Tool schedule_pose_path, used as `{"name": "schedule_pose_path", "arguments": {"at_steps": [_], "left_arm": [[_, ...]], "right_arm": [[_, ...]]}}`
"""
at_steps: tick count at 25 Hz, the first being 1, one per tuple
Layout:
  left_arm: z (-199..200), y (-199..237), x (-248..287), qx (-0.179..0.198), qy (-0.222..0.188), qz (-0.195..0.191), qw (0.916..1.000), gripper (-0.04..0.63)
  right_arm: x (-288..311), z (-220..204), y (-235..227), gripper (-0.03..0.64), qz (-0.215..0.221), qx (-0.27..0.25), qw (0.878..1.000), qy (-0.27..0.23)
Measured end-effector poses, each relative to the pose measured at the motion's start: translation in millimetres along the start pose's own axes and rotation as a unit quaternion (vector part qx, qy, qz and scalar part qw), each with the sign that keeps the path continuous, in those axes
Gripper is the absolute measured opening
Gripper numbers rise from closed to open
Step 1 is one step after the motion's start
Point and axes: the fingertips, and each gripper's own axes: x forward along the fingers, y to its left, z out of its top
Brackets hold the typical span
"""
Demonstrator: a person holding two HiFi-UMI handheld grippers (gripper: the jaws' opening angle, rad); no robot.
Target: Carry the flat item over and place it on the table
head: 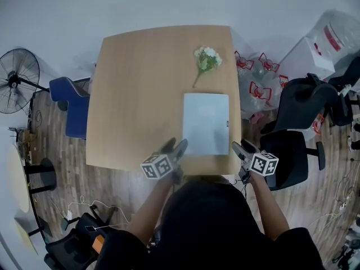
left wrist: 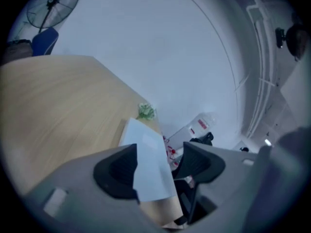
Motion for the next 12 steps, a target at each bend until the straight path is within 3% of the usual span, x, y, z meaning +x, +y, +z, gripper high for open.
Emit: {"name": "schedule_pose_path", "arguments": {"at_steps": [5, 9, 12], "left_arm": [[35.0, -35.1, -33.2, 0.071, -0.090, -0.021, 0.9932, 0.001], [47.9, -48.4, -41.5, 0.149, -0.115, 0.012, 0.9821, 0.000], [61.8, -56.3, -44.1, 0.210, -0.141, 0.051, 0.9661, 0.000]], "right_arm": [[-36.6, 31.9, 32.4, 0.095, -0.031, -0.123, 0.990, -0.069], [-49.2, 46.5, 52.5, 0.000, -0.054, -0.203, 0.973, -0.097], [-57.1, 64.2, 58.5, 0.000, -0.076, -0.231, 0.961, -0.128]]}}
